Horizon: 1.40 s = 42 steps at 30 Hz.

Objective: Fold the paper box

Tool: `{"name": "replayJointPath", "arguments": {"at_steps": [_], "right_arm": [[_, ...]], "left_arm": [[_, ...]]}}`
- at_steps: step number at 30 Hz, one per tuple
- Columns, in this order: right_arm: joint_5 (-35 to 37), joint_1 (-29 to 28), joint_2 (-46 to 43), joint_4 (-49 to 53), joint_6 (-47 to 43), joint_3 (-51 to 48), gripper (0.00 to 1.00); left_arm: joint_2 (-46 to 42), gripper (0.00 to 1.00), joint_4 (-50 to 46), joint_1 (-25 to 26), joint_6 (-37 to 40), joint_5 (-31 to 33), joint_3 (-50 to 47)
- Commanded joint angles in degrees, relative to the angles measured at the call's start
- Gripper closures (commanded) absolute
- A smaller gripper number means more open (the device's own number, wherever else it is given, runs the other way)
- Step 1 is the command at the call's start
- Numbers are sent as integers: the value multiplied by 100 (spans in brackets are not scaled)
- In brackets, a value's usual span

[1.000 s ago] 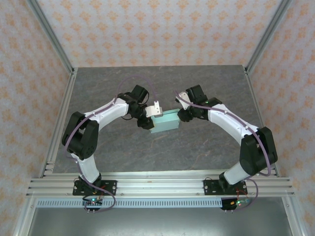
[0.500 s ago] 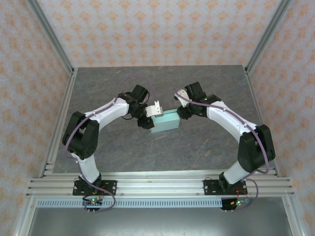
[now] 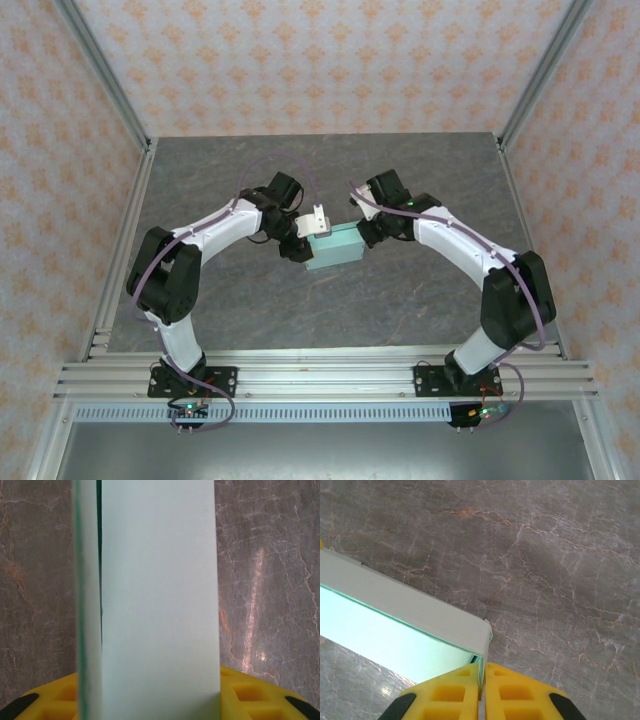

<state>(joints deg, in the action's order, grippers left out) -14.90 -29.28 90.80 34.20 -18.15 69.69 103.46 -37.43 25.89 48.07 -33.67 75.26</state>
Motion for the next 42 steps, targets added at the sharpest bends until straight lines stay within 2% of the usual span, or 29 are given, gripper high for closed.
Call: {"name": "replayJointPath", "arguments": {"at_steps": [1,11,18,35,42], "right_arm": [[239,-188,53,270,711,254,92],[566,-298,99,267,1983,329,98],[816,-415,70,180,2539,172,99],[1065,-497,-82,4,2873,-401,100],[1154,-499,-172,-178,2641,-709,100]], "left_arm": [[154,60,-291,71,-105,387,94],[162,61,-262,110,-200,514,94],[131,61,-230,120,-280,563,94],[173,61,-273,124,-385,739,145],[279,61,-417,126,-421,818,260]]}}
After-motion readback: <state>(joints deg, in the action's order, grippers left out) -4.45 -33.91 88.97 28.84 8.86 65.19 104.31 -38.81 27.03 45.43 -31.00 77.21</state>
